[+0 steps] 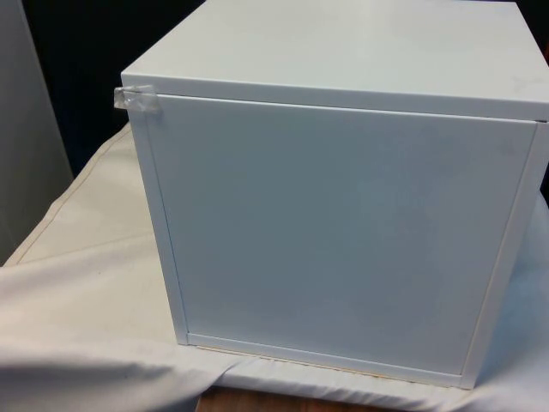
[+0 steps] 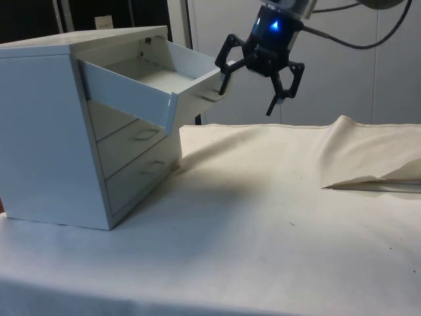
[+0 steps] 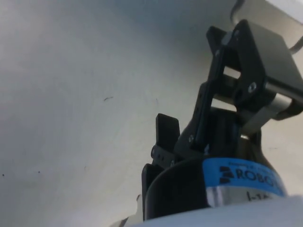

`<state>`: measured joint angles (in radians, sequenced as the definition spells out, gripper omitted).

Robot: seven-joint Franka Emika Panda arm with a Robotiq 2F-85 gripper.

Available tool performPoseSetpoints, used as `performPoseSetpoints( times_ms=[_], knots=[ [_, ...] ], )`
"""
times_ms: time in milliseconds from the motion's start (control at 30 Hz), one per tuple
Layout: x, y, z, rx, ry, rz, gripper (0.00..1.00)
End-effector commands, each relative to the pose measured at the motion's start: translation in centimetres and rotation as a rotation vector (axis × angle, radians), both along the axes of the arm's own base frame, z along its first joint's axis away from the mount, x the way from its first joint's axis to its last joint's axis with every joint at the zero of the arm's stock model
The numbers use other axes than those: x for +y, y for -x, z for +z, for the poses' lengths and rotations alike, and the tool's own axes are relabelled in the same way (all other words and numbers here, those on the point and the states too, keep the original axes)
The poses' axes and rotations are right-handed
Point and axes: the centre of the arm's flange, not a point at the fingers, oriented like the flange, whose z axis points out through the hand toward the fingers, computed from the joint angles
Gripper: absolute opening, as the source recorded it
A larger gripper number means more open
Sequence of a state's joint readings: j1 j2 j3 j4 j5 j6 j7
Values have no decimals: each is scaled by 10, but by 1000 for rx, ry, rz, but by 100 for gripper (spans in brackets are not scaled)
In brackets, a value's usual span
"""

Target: Open the drawer, then close it.

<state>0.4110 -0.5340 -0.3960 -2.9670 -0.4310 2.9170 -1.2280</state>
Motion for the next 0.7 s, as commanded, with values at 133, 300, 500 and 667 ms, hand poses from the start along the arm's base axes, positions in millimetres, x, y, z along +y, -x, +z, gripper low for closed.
performPoseSetpoints(
  times_ms=[133, 300, 500, 667],
  knots=[
    [-5, 4, -6, -13, 32, -16, 100],
    [-7, 8, -10, -12, 38, -19, 100],
    [-4, 12, -17, 16, 31, -14, 65],
    [-8, 12, -15, -8, 44, -25, 39]
  ],
)
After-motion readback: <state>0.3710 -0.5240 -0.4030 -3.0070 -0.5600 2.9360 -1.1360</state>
